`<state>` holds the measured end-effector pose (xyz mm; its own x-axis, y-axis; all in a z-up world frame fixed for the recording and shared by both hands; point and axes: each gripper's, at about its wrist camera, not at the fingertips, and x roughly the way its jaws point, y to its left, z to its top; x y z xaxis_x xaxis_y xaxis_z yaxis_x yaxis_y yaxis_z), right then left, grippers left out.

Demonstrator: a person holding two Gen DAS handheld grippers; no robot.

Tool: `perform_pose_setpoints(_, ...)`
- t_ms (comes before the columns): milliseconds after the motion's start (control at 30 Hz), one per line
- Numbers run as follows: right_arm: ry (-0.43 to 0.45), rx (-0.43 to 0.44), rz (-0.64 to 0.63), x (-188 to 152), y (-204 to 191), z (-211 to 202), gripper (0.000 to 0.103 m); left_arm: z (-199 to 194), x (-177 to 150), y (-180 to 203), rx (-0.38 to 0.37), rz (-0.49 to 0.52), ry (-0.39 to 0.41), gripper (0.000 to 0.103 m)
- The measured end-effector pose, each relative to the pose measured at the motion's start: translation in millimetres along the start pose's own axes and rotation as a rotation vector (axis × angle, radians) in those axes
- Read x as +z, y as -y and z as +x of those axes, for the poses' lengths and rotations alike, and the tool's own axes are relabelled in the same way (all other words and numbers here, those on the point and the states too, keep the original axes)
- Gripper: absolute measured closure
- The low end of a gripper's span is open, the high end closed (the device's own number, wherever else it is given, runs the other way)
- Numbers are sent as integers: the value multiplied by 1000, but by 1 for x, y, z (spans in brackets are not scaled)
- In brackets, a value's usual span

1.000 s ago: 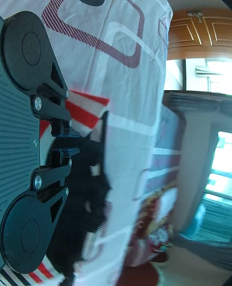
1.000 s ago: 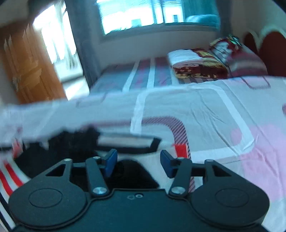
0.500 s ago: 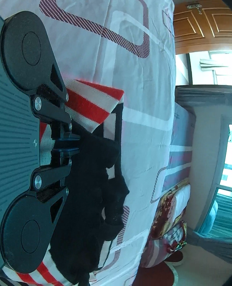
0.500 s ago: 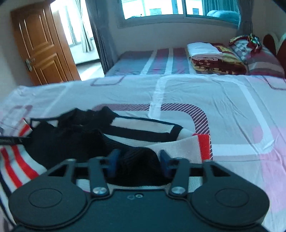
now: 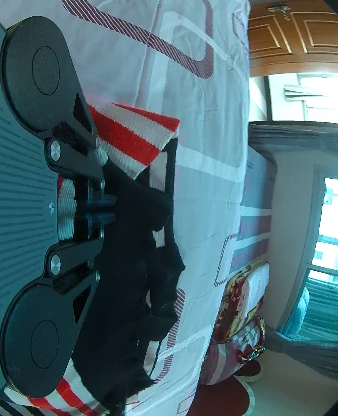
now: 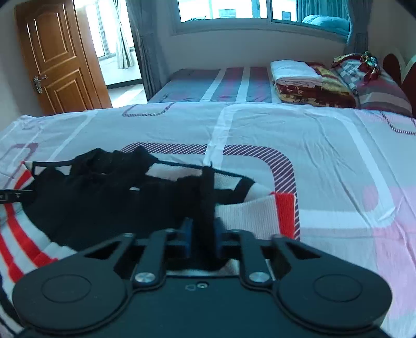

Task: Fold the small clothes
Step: 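Lift the black hem with both grippers and carry it toward the collar, then lay the hem over the collar and open both grippers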

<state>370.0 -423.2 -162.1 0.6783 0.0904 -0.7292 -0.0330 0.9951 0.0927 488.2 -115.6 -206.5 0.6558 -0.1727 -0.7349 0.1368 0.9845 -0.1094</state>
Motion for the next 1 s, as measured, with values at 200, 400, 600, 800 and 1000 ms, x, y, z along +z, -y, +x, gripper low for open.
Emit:
perform_pose_setpoints(200,102,-39,12,9,0,-7,97,9,7,-11,88,-47,42,103)
perform_pose_setpoints(400,50,-95,45,9,12,16,97,9,12,-17,77,-49,44,103)
perform_pose_setpoints(600,77,-75,111,7,15,-1,72,-11,10,-9,57,-32,50,103)
perform_pose_setpoints(800,102,15,77,9,-9,-25,73,-32,4,30,-110,35,27,102)
perform_pose_setpoints(1000,43,124,-19,2,-62,-14,76,-15,-16,69,-149,104,-28,102)
